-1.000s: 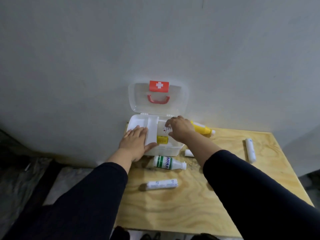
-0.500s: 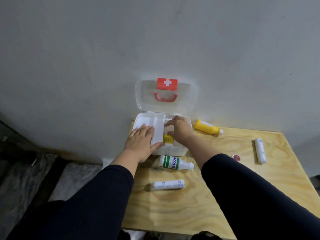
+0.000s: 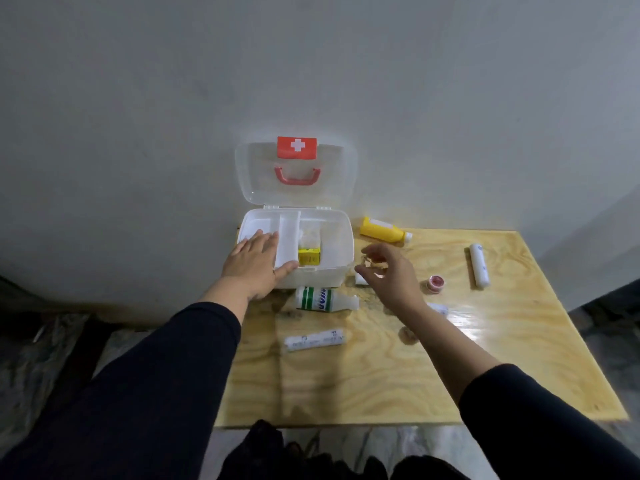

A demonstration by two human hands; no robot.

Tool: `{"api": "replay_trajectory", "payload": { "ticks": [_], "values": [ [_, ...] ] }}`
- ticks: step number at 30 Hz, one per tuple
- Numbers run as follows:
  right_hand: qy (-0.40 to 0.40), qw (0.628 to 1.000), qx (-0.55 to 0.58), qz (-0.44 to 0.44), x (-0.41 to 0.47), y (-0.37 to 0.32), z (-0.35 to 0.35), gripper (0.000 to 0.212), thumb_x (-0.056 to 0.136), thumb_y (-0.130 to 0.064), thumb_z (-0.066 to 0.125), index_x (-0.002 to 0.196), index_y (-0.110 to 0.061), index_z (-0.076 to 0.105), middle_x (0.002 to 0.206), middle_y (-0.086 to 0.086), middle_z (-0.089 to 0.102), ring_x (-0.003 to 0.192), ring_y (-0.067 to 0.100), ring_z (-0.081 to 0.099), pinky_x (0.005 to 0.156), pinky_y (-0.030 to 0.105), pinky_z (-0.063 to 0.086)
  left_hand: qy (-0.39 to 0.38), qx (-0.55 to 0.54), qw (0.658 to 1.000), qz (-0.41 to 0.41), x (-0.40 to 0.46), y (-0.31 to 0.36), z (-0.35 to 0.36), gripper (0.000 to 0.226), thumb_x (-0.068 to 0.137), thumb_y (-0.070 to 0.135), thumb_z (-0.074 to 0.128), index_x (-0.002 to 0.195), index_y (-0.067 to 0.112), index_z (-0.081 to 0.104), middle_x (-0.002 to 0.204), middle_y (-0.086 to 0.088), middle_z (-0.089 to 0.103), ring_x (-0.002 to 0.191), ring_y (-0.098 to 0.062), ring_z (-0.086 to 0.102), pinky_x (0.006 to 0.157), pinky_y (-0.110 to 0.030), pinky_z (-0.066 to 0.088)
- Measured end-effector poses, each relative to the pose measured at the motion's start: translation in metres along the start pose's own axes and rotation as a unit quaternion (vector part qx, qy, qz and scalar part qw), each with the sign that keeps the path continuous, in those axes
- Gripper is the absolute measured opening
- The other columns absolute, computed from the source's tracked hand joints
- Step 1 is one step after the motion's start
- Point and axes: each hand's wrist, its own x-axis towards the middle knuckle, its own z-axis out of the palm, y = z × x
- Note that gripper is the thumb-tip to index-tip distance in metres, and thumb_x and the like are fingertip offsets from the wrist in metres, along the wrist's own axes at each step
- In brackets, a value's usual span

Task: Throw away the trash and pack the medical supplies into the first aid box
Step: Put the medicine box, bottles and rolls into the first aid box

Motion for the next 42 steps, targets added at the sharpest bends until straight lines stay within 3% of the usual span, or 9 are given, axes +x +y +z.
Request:
{"api": "replay_trajectory", "payload": {
  "ticks": [5, 15, 17, 21, 24, 28, 31, 35, 42],
  "values": [
    [-0.114, 0.988, 0.026, 0.105, -0.033, 0.02, 0.025, 0.04, 0.073, -0.01, 0.077, 0.11, -0.019, 0.066, 0.099, -0.007, 0.062, 0.095, 0.014, 0.061, 0.083, 0.026, 0.05, 0.0, 0.007, 1.0, -0.002, 0.0, 0.0, 0.0, 0.081, 0.093, 0.067, 0.014, 0.155, 0.017, -0.002, 0.164, -0.003, -0.002, 0.151, -0.016, -0.007, 0.122, -0.035, 0.0],
    [-0.075, 0.983, 0.085, 0.147, -0.037, 0.027, 0.026, 0.026, 0.083, -0.004, 0.066, 0.106, -0.015, 0.068, 0.092, 0.004, 0.069, 0.083, 0.013, 0.062, 0.08, 0.03, 0.056, 0.003, 0.005, 1.0, -0.001, -0.003, 0.002, -0.002, 0.081, 0.094, 0.066, 0.015, 0.156, 0.017, -0.001, 0.164, -0.002, -0.001, 0.151, -0.016, -0.006, 0.121, -0.035, -0.001],
    [-0.091, 0.981, 0.091, 0.144, -0.04, 0.028, 0.022, 0.031, 0.081, -0.006, 0.069, 0.11, -0.018, 0.066, 0.097, 0.002, 0.068, 0.089, 0.013, 0.064, 0.073, 0.023, 0.055, 0.002, 0.002, 1.0, -0.001, -0.004, 0.002, -0.003, 0.08, 0.094, 0.065, 0.016, 0.156, 0.016, 0.0, 0.164, -0.003, -0.001, 0.151, -0.016, -0.006, 0.121, -0.035, -0.001],
    [-0.14, 0.981, 0.048, 0.129, -0.047, 0.031, 0.028, 0.036, 0.074, -0.008, 0.075, 0.107, -0.023, 0.071, 0.1, -0.005, 0.068, 0.097, 0.012, 0.063, 0.092, 0.025, 0.051, -0.001, 0.002, 1.0, -0.001, -0.005, 0.003, -0.005, 0.08, 0.094, 0.065, 0.015, 0.156, 0.016, -0.001, 0.164, -0.002, -0.002, 0.151, -0.016, -0.007, 0.121, -0.035, -0.001],
    [-0.14, 0.98, 0.05, 0.136, -0.046, 0.034, 0.028, 0.03, 0.076, -0.006, 0.074, 0.101, -0.022, 0.073, 0.098, -0.005, 0.068, 0.095, 0.013, 0.063, 0.093, 0.024, 0.05, -0.005, 0.001, 1.0, -0.002, -0.006, 0.003, -0.005, 0.08, 0.094, 0.065, 0.015, 0.155, 0.016, -0.001, 0.164, -0.002, -0.003, 0.151, -0.016, -0.007, 0.121, -0.034, -0.001],
    [-0.11, 0.978, 0.087, 0.156, -0.041, 0.035, 0.022, 0.026, 0.077, -0.007, 0.072, 0.094, -0.027, 0.071, 0.097, 0.005, 0.072, 0.088, 0.019, 0.067, 0.084, 0.031, 0.057, -0.003, 0.002, 1.0, 0.0, -0.005, 0.003, -0.004, 0.08, 0.094, 0.065, 0.015, 0.155, 0.016, -0.001, 0.164, -0.002, -0.003, 0.151, -0.016, -0.007, 0.121, -0.035, -0.001],
    [-0.088, 0.969, 0.154, 0.174, -0.036, 0.035, 0.014, 0.024, 0.081, -0.003, 0.069, 0.098, -0.019, 0.067, 0.106, 0.012, 0.071, 0.092, 0.022, 0.069, 0.09, 0.04, 0.056, -0.002, 0.001, 1.0, 0.0, -0.003, 0.002, -0.003, 0.081, 0.094, 0.066, 0.015, 0.156, 0.016, -0.001, 0.164, -0.002, -0.002, 0.151, -0.016, -0.007, 0.122, -0.035, -0.001],
    [-0.002, 0.965, 0.203, 0.167, -0.025, 0.028, -0.002, 0.024, 0.082, -0.006, 0.07, 0.105, -0.013, 0.066, 0.107, 0.009, 0.069, 0.102, 0.025, 0.067, 0.071, 0.027, 0.058, -0.001, -0.003, 1.0, 0.001, -0.004, 0.003, -0.004, 0.08, 0.094, 0.065, 0.015, 0.156, 0.017, -0.001, 0.164, -0.002, -0.003, 0.151, -0.016, -0.007, 0.121, -0.034, -0.001],
    [0.077, 0.971, 0.194, 0.113, 0.006, -0.002, -0.042, 0.026, 0.085, -0.007, 0.066, 0.111, -0.012, 0.066, 0.098, 0.005, 0.068, 0.092, 0.019, 0.066, 0.088, 0.047, 0.057, -0.005, -0.009, 1.0, 0.001, -0.006, 0.003, -0.006, 0.08, 0.094, 0.065, 0.016, 0.155, 0.017, -0.003, 0.164, -0.002, -0.004, 0.151, -0.016, -0.008, 0.121, -0.035, -0.002]
  ]
}}
